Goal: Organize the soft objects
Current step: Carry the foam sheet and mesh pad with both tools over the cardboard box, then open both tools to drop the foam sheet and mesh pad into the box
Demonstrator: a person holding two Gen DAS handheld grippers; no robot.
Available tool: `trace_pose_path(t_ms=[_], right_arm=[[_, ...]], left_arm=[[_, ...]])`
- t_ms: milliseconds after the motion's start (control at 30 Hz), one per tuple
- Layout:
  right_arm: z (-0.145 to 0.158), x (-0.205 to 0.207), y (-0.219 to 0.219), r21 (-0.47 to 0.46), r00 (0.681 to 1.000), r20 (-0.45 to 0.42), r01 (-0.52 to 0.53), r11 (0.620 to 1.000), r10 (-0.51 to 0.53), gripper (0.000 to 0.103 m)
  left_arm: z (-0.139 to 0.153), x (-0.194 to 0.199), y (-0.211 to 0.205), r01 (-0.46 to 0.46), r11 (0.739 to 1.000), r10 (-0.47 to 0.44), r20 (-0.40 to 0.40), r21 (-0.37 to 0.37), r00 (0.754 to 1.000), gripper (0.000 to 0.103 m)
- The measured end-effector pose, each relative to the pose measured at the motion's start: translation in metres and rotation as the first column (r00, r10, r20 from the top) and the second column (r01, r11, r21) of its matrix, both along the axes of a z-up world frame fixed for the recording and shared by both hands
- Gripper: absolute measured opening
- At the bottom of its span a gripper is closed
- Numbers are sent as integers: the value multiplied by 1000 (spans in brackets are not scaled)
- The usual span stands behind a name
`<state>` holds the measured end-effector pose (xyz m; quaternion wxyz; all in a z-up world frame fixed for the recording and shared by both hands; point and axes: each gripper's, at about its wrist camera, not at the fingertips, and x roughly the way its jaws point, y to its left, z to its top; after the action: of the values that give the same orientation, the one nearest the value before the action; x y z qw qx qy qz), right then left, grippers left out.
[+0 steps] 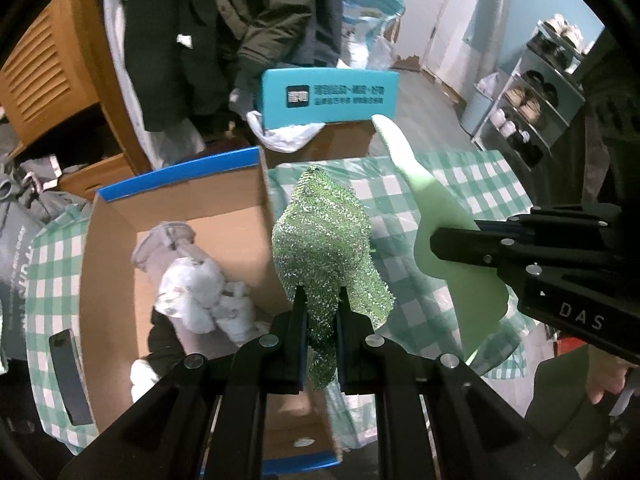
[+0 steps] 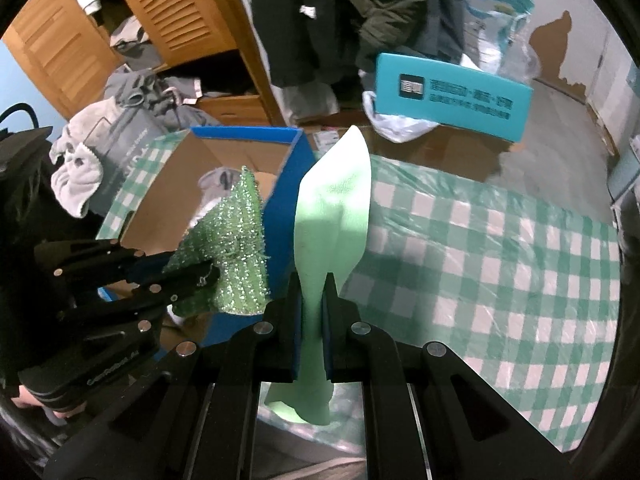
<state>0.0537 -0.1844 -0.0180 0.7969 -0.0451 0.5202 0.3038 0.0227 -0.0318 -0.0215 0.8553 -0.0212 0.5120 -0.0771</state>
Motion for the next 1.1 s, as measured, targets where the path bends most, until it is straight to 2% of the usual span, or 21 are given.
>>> trace_pose_path(t_ms=[400,733,1100], right_arm=[[4,1,58,-2,997,-2,-71,997,71,7],[1,-1,104,-4,991,-20,-130,992,130,7],[-23,2,138,-13,985,-91,-146,989,145,7]], left_arm=[[3,-11,53,-88,996,88,15,-28,996,11],[-6,-21,95,-169,985,169,9,-20,985,11],[-24,-24,121,-223,975,223,-28,-8,974,12]])
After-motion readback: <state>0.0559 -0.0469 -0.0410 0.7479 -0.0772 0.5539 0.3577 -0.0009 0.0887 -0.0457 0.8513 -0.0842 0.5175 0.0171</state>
